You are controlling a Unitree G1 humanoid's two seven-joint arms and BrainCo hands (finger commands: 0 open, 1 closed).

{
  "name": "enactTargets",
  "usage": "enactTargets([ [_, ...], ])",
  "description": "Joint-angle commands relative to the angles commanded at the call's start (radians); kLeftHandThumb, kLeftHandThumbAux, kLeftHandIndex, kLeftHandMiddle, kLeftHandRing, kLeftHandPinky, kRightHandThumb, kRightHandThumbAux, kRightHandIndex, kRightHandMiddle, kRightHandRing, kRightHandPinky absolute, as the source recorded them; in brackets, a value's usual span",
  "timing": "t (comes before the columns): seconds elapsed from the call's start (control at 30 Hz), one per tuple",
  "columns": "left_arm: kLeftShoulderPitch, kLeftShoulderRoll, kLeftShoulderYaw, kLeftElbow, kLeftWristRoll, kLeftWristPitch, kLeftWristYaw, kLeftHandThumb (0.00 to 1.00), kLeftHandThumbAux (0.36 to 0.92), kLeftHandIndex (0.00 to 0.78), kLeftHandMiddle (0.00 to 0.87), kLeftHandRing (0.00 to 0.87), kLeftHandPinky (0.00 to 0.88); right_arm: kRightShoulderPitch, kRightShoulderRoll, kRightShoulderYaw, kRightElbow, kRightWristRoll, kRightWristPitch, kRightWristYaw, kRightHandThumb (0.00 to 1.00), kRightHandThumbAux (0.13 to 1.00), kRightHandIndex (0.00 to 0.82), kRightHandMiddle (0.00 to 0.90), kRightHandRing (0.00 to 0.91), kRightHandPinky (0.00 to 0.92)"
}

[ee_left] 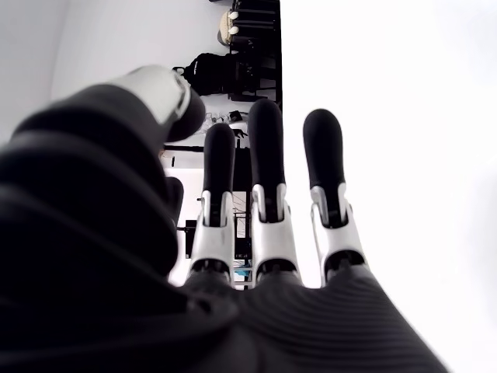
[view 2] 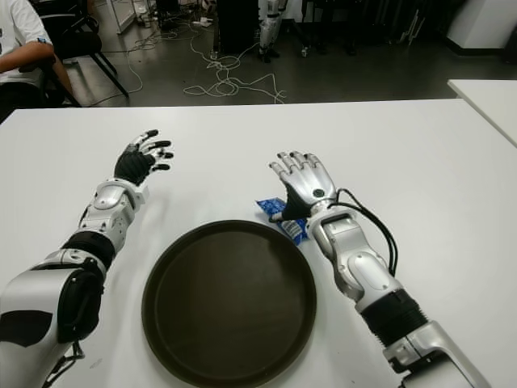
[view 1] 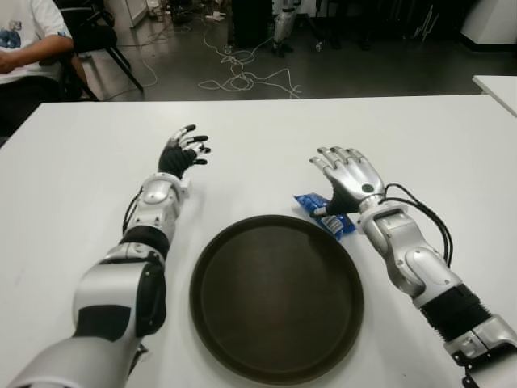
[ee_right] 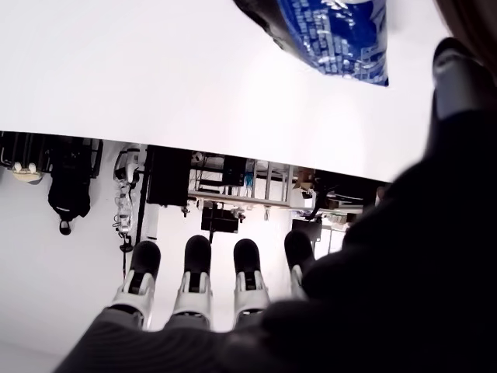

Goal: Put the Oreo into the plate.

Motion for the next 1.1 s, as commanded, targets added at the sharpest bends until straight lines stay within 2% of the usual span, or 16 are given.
enactTargets([
  [0.53, 0.000, -0.002, 0.001, -0.001, -0.001, -0.004, 0.002, 0.252, 0.811, 0.159, 0.298, 0.353, 0.431, -0.010, -0.004, -0.002, 0.013, 0.018, 0.000, 0.002, 0.000, 0.588, 0.070, 0.074, 0.070, 0.074],
  [0.73, 0.000, -0.002, 0.001, -0.001, -0.001, -0.003, 0.005, 0.232, 0.803, 0.159, 0.294, 0.347, 0.426, -0.013, -0.005, -0.001, 0.023, 0.025, -0.006, -0.003, 0.000, 0.581, 0.078, 0.082, 0.076, 0.078],
  [1.1, -0.001, -0.001, -0.001, -0.001, 0.000, 0.002, -0.002, 0.264, 0.767, 0.156, 0.296, 0.351, 0.435, -0.014, 0.005, 0.005, 0.032, 0.033, -0.001, 0.010, 0.000, 0.588, 0.100, 0.079, 0.074, 0.070],
])
